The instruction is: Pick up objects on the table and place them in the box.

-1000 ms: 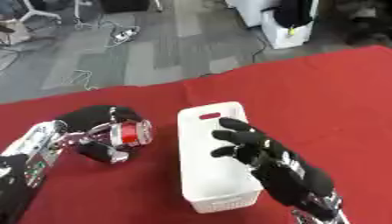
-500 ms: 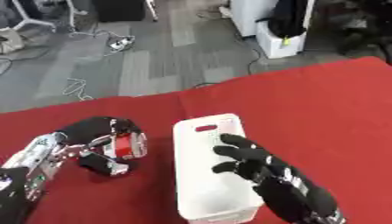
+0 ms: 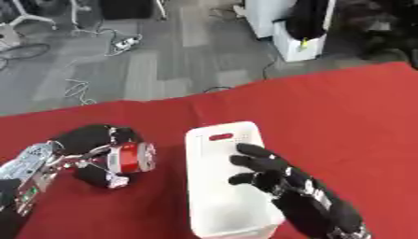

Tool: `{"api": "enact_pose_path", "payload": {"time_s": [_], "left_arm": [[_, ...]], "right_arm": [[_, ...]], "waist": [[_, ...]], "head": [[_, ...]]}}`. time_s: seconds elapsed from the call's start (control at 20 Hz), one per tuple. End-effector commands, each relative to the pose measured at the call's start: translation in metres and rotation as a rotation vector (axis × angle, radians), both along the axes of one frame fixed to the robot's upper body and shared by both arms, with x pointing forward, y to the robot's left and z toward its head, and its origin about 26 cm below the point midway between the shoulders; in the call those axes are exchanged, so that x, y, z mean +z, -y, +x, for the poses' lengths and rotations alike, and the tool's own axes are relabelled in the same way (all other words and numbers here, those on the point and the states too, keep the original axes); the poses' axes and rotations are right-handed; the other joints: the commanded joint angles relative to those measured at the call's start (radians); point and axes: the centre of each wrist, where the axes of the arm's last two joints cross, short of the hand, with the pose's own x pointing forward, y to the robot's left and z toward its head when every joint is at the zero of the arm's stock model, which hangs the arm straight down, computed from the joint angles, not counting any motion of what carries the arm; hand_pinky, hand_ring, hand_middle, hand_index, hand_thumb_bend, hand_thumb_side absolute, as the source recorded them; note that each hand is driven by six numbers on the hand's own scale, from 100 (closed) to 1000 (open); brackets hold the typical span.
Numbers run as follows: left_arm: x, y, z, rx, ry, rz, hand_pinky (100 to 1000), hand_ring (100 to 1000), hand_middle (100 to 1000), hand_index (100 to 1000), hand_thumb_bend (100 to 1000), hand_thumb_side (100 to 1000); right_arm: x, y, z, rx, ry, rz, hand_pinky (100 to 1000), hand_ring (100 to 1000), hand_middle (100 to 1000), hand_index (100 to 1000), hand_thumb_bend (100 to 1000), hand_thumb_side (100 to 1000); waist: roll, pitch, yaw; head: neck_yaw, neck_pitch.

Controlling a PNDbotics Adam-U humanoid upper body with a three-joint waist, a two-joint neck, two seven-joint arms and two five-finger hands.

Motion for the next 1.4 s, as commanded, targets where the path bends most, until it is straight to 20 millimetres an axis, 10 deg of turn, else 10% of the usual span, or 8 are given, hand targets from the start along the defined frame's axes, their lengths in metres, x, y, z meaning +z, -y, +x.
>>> {"api": "enact_pose_path", "payload": {"time_s": [0.05,1.1,1.25,1.3,1.4], "left_arm": [[0.019,-0.018,-0.006,0.039,0.043,0.038,647,749,796,907,391,743],[0.008,-0.027,-0.009,0.109,0.031,0.074,438,521,572,768,331,645],[0.007,-0.026,-0.008,0.143,0.050,0.087,193,390,447,636,104,229],[0.006,-0.025,-0.008,0.153,0.058,0.089,243,411,462,659,164,294],[0.007,-0.023,-0.007,0.162,0.093,0.093,100,289,324,469,100,110]], "right_arm": [[0.007,0.000,0.001,0.007,0.040,0.005,868,980,1000,934,500,1000],[0.015,-0.002,0.008,0.019,0.073,0.007,863,982,1000,933,503,1000],[0.017,-0.002,0.008,0.021,0.078,0.003,865,983,1000,934,503,1000],[0.017,-0.002,0.008,0.021,0.079,0.002,864,983,1000,934,503,1000],[0.018,-0.001,0.009,0.021,0.080,-0.001,865,982,1000,934,503,1000]], "waist": [[-0.008,-0.013,-0.001],[-0.032,0.026,-0.018],[-0.033,0.034,-0.021],[-0.033,0.036,-0.022],[-0.032,0.039,-0.024]], "head": [[0.014,-0.017],[0.040,-0.004],[0.043,-0.002],[0.043,-0.001],[0.044,0.002]]}}
